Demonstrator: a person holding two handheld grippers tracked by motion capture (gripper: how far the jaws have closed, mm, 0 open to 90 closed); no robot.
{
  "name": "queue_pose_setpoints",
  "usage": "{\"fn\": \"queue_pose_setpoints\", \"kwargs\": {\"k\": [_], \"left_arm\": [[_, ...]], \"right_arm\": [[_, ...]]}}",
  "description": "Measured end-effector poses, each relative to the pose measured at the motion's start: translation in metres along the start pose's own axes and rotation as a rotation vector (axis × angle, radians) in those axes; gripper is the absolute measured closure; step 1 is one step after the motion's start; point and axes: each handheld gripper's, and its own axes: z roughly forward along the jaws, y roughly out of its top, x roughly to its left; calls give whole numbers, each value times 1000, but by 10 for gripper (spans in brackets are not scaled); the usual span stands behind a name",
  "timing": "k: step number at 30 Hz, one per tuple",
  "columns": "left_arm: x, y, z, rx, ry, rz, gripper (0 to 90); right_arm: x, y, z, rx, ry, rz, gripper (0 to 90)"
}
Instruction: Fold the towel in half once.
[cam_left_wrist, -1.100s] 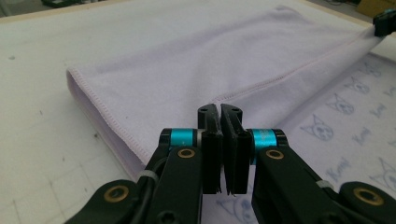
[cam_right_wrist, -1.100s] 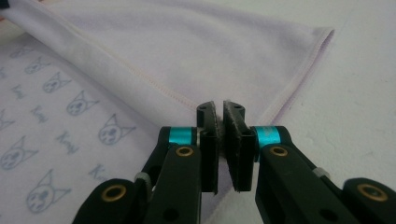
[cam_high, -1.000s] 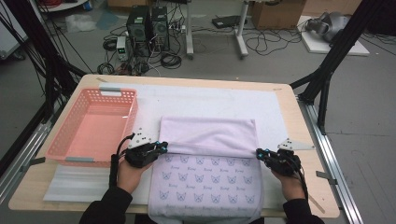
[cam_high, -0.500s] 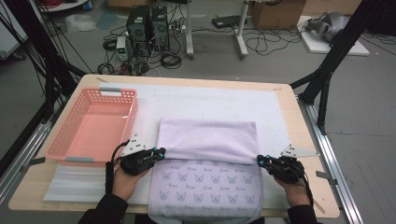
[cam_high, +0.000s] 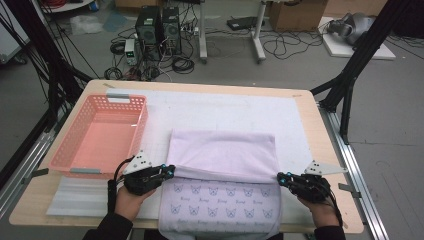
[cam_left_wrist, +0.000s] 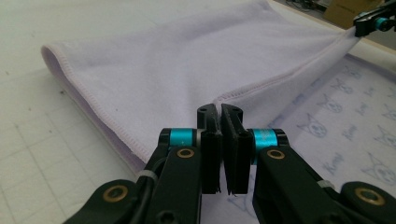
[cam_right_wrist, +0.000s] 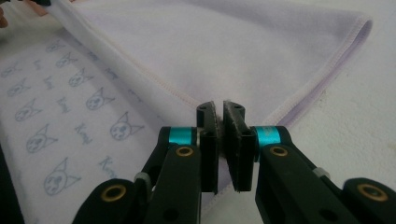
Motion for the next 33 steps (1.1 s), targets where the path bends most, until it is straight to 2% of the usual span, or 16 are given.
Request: {"fn": "queue_pose_setpoints", "kwargs": {"k": [4,13,16,18,19,21,24,26,29,31,33], "left_arm": [[-2,-2,-2,18,-7,7,856],[-4,-8,-10,59,-5,-7,847],[-3,-9,-11,102,6,-37,831],[-2,-10,-10,122,3,-71,775],[-1,-10,-10,122,4,-83,696],[-2,-7,-12,86,2,-77,552],[-3,-1,-14,28,22,-80,429],[-2,0,-13,15,34,-81,426],[1,2,-8,16,52,-88,426],[2,3,-6,15,71,-87,428],[3,3,-4,11,78,-91,433]], "right_arm": [[1,-1,-1,12,17,-4,847],[4,-7,-2,68,67,-27,847],[6,-9,-3,96,85,-34,847],[7,-10,-4,112,97,-35,845],[7,-10,-4,111,102,-38,838],[6,-11,-5,107,110,-32,794],[2,-10,-9,69,123,0,672],[0,-8,-12,16,113,31,655],[-1,-5,-11,-19,48,31,657],[2,-3,-4,17,-9,22,677],[3,-4,6,80,-99,10,666]]}}
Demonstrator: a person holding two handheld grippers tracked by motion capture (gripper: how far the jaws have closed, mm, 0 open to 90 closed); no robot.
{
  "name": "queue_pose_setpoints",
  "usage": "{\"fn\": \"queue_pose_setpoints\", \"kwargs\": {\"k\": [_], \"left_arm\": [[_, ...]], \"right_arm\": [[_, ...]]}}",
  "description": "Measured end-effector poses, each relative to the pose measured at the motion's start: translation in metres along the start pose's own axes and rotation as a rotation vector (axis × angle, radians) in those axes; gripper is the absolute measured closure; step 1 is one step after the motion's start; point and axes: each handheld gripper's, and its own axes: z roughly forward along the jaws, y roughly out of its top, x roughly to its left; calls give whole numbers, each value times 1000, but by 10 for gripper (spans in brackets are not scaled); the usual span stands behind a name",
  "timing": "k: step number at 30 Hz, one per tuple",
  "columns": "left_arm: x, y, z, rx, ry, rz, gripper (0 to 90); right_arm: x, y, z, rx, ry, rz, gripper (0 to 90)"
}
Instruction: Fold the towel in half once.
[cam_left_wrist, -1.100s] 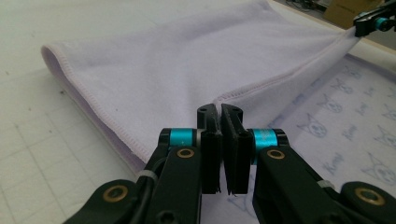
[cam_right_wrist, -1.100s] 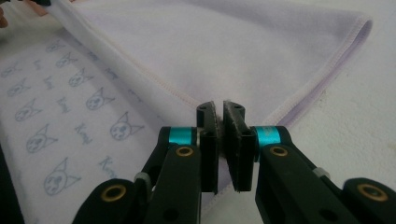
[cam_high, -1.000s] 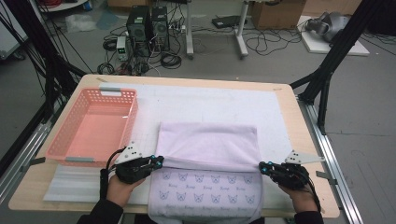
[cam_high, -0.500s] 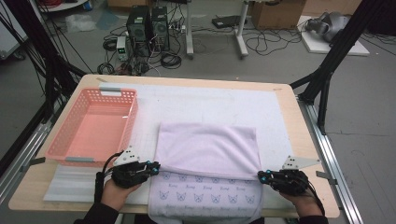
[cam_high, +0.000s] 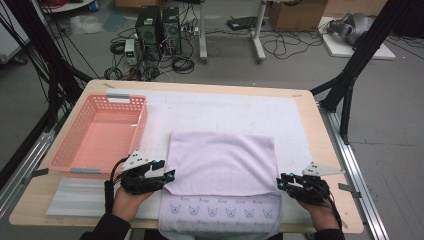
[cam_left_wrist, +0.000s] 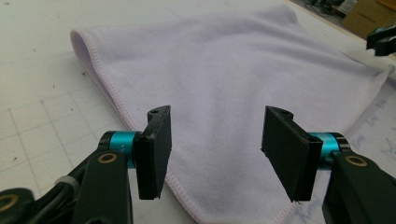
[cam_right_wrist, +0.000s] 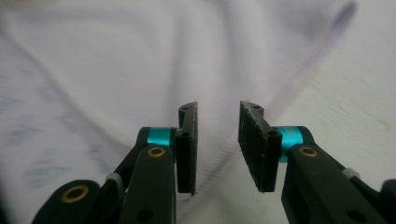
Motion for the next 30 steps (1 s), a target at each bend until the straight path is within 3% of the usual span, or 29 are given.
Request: {"fn": "queue_pose_setpoints", "kwargs": {"k": [4,7,9,11,15,18,23,26,30], "left_arm": [[1,-1,2,8,23,-2,442],[1,-3,3,14,23,-4,443],[1,-4,3,12,25,-7,444],[2,-5,3,14,26,-7,445],[1,-6,4,20,21,-9,444],[1,-5,6,20,21,-6,444],[3,5,15,-2,23,-6,433],[6,13,27,15,31,-11,418],[13,23,40,1,65,-34,403]], "right_arm": [[1,0,17,41,-70,-3,680],[3,1,22,52,-120,-20,767],[4,2,22,54,-127,-33,832],[8,3,21,67,-151,-88,894],[10,4,18,95,-201,-109,898],[4,3,13,56,-195,-59,887],[-2,11,12,-35,-195,-26,749],[-9,21,17,-77,-198,11,640],[-28,39,38,-93,-207,82,632]]}}
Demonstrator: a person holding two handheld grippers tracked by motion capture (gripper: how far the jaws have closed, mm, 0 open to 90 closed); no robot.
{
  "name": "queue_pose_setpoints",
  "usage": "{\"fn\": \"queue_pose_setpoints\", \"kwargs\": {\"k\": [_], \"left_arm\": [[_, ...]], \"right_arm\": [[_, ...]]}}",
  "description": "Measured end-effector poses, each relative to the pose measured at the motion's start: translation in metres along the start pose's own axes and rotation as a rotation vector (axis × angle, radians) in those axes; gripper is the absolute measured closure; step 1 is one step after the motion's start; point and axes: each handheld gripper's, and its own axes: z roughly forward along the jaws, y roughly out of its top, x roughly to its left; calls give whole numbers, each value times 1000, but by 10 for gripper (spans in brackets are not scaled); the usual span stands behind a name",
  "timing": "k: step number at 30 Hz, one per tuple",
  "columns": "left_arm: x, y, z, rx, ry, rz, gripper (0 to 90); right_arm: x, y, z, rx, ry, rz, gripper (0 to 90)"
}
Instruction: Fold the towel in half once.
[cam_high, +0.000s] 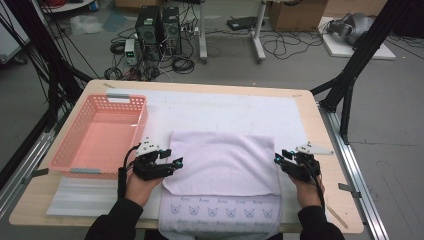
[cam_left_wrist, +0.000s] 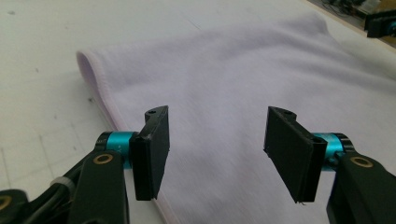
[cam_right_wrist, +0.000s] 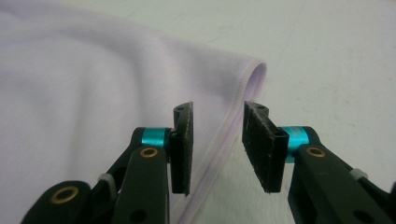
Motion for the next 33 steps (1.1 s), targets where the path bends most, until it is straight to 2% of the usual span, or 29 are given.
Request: {"fn": "queue_pose_setpoints", "kwargs": {"k": [2,4,5,6,8,10,11,12,13,16,18,20,21,22,23,24,26,27,31,33], "left_arm": [[3,2,4,-14,9,-26,401],[5,5,8,-16,18,-31,400],[6,7,10,-16,22,-32,400],[7,9,12,-17,23,-34,400],[8,13,15,-15,26,-34,401],[9,17,19,-14,35,-34,400],[10,18,21,-18,44,-33,398],[10,19,22,-30,50,-48,397],[12,21,24,-21,60,-50,392],[14,26,30,-24,83,-62,386],[16,28,33,-29,85,-66,386],[19,30,37,-21,96,-72,387],[20,30,39,-21,97,-78,387],[21,29,40,-16,101,-79,387],[22,29,41,-11,105,-79,387],[23,28,42,-10,109,-84,388],[26,28,44,-10,121,-90,388],[26,28,45,-12,124,-97,388],[30,32,52,2,141,-88,390],[33,35,58,9,160,-76,389]], "right_arm": [[-6,4,17,27,-32,31,625],[-11,5,32,50,-44,63,618],[-12,5,38,56,-52,64,645],[-13,5,42,54,-62,50,714],[-15,5,45,69,-48,48,866],[-16,6,43,62,-71,13,900],[-18,6,42,77,-82,4,900],[-21,5,41,96,-87,14,900],[-23,3,41,103,-92,27,900],[-29,3,37,49,-74,62,869],[-28,6,37,5,-43,88,716],[-26,10,42,10,14,102,634],[-23,12,46,23,24,92,618],[-21,14,50,45,17,69,628],[-18,15,53,71,-5,57,702],[-18,16,56,88,-5,44,873],[-18,18,56,96,-47,14,880],[-21,18,55,91,-76,16,881],[-23,18,55,118,-104,26,855],[-22,18,55,111,-131,34,661]]}}
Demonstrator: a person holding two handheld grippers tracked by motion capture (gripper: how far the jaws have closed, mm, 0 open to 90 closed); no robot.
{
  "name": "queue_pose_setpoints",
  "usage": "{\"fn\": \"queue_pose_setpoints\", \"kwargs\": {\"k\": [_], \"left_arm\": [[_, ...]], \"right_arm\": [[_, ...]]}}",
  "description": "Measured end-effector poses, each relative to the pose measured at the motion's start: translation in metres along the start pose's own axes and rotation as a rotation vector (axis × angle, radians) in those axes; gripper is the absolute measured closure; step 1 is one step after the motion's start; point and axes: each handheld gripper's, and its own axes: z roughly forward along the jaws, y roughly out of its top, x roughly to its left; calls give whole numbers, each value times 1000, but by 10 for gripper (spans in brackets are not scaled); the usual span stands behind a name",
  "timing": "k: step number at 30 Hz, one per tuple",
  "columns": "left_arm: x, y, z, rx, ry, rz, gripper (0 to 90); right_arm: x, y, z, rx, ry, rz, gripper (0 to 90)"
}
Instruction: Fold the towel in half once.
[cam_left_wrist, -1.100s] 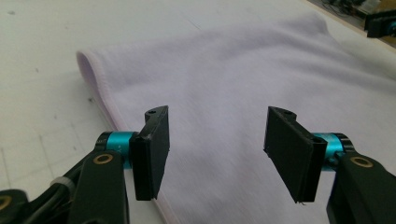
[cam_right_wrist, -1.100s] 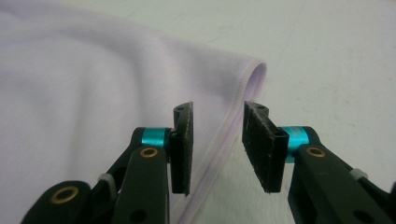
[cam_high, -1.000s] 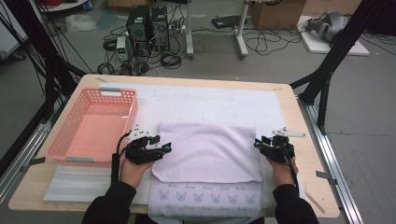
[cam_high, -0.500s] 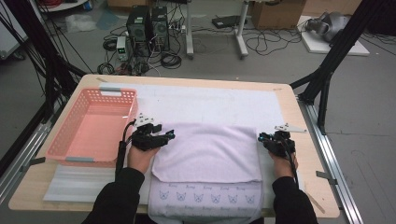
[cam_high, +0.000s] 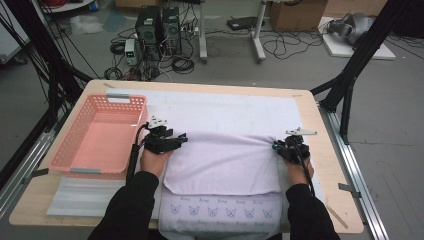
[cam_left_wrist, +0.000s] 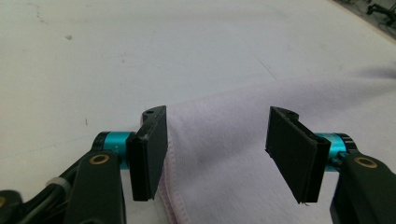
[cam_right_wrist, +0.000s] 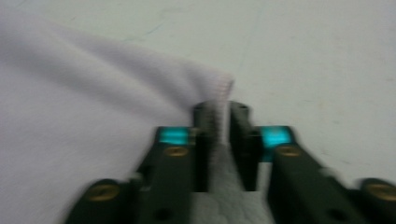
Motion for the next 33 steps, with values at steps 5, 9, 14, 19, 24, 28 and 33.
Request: {"fn": "queue_pose_setpoints", "kwargs": {"k": [5,9,14,19,24,28,33], "left_arm": [[15,-6,13,21,75,-46,387],[19,-8,21,71,81,-71,411],[17,-5,25,102,96,12,512],[20,-6,23,103,107,23,663],[20,-6,23,104,65,34,827],[20,-6,23,101,63,22,853],[19,-5,24,91,90,12,863]], "right_arm": [[-15,1,-5,-70,4,100,534],[-19,8,3,-61,74,93,511],[-6,15,17,0,100,43,494],[-8,18,5,-71,37,90,498],[-9,18,6,-39,135,123,504],[-2,13,17,25,138,92,562],[1,14,16,35,110,17,873]]}}
